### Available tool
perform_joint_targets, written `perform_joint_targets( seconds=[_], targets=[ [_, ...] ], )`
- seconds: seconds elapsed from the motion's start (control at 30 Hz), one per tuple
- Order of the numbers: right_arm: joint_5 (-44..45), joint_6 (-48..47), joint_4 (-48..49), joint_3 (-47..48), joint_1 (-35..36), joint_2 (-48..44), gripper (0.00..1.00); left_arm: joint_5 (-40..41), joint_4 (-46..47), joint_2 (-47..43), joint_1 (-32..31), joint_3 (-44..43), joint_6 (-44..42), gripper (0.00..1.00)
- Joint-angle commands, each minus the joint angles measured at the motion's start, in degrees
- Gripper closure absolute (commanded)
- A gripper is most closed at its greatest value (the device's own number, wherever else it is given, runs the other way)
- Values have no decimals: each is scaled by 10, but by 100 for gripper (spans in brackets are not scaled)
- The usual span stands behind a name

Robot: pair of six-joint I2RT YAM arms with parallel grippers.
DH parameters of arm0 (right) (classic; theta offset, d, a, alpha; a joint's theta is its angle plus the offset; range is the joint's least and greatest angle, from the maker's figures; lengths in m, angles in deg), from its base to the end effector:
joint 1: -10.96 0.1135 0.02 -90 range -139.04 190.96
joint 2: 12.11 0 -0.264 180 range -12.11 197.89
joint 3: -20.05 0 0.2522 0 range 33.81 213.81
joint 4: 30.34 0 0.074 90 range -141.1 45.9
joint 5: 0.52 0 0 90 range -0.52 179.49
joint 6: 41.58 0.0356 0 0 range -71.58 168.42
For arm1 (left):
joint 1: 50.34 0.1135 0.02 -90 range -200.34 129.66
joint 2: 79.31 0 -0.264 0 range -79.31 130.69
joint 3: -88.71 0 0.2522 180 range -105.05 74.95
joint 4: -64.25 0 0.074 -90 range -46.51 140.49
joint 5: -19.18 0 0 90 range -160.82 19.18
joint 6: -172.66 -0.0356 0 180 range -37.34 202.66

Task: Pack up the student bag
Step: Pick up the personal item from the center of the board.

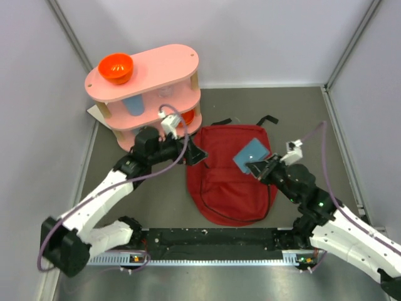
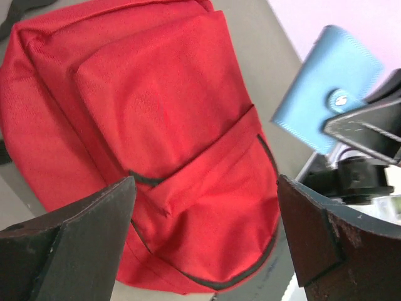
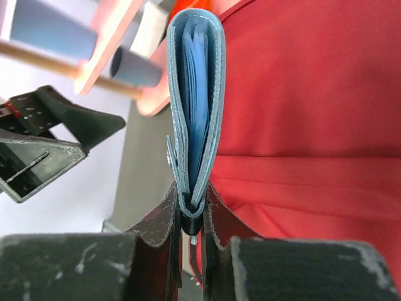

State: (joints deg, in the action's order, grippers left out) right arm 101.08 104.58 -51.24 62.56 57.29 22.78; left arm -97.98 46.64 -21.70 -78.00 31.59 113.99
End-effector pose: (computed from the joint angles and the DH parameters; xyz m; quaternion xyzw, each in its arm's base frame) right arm 0.1152 0.1103 0.2729 0.1293 0.7719 0.4319 0.4483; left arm 0.1972 -0.1217 0.3014 0.1126 0.7909 -0.4464 0.4031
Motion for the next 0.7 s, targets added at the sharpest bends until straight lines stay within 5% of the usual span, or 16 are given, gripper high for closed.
perform_joint_targets(
  seconds=[0.0, 0.3, 0.67],
  targets=[
    [192, 17, -219, -8, 1, -105, 100, 110, -85, 113, -70, -116, -145, 1],
    [297, 15, -373, 40, 0, -248, 100, 239, -151, 316, -129, -281, -325, 1],
    [284, 43, -385, 29, 1, -254, 100, 264, -150, 400, -223, -289, -418, 2]
  ],
)
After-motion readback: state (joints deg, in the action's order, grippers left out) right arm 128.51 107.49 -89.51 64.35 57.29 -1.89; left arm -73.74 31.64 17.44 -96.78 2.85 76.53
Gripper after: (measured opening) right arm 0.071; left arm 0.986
